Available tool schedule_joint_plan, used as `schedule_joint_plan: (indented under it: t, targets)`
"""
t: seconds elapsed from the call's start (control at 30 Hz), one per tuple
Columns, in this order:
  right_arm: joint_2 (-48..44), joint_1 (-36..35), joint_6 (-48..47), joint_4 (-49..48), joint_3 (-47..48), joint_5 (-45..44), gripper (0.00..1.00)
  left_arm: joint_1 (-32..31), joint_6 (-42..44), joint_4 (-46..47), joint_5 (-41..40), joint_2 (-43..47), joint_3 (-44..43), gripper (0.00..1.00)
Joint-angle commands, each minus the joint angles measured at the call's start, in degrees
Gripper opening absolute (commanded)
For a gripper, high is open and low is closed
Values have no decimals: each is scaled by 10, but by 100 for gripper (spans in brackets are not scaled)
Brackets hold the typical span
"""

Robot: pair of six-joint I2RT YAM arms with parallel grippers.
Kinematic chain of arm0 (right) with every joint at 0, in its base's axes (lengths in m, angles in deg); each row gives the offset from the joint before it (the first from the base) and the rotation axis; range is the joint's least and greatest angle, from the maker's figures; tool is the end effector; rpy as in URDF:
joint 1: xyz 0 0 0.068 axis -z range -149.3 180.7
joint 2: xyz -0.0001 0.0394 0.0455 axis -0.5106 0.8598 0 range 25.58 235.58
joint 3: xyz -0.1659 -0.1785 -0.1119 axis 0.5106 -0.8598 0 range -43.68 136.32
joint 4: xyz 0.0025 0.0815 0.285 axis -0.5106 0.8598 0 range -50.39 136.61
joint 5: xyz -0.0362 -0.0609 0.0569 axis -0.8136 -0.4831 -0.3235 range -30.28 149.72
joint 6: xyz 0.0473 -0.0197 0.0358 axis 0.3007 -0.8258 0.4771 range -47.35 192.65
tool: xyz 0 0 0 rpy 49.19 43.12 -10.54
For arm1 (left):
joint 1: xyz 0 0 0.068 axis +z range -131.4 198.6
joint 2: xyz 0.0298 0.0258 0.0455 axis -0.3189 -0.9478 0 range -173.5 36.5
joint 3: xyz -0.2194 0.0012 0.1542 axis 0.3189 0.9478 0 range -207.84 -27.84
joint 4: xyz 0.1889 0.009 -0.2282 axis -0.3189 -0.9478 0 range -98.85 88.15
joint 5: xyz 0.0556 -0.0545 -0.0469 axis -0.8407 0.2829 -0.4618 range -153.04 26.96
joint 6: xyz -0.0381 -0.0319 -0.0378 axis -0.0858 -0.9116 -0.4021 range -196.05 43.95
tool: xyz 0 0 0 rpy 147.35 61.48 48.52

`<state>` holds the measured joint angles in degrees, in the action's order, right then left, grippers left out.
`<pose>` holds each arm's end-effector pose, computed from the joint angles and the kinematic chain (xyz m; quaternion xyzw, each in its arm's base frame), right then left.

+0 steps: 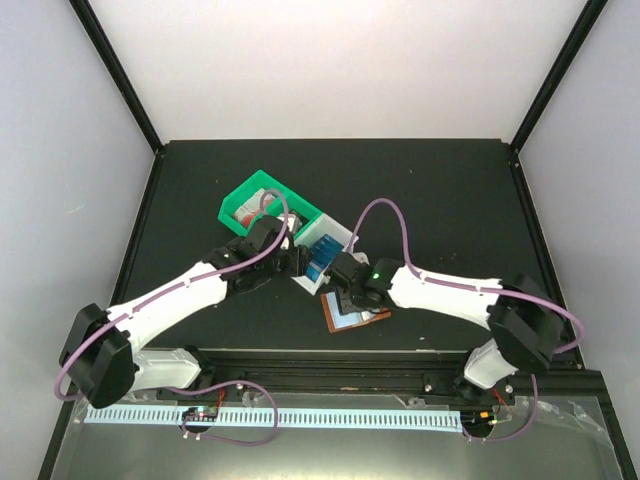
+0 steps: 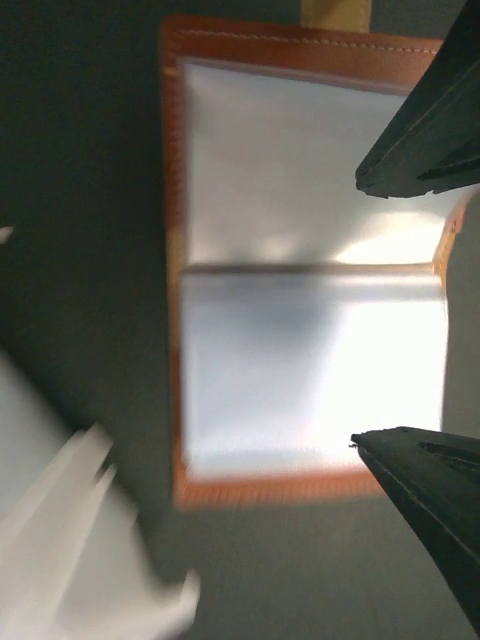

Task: Put the credit cards into the card holder
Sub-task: Pick up the credit card from the storage box.

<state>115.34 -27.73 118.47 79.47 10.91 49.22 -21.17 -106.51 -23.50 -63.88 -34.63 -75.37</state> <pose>0.1723 0.2640 0.1426 -0.0966 0.9827 0.0467 0.1512 0.2342 -0.1941 0.2146 0.0722 0.9219 -0.2134 0.3153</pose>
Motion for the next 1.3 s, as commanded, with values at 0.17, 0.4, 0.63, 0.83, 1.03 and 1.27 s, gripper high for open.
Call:
schedule_joint_plan:
  t: [0.17, 0.4, 0.63, 0.83, 1.03, 1.27]
  targets:
    - [-63, 21, -118, -1, 128, 13, 64, 69, -76, -4, -14, 69, 41, 68]
    - [48, 54, -249, -10, 247, 118, 60, 115, -116, 44, 65, 105, 128, 73]
    - [184, 82, -314, 45, 368, 150, 53, 147, -124, 98, 128, 95, 179, 64]
    - [259, 94, -316, 77, 416, 136, 45, 160, -102, 141, 166, 38, 173, 59]
    - [292, 94, -315, 88, 438, 111, 47, 172, -81, 157, 191, -12, 151, 56]
    - [341, 94, -335, 99, 462, 98, 46, 174, -79, 173, 184, -53, 151, 52]
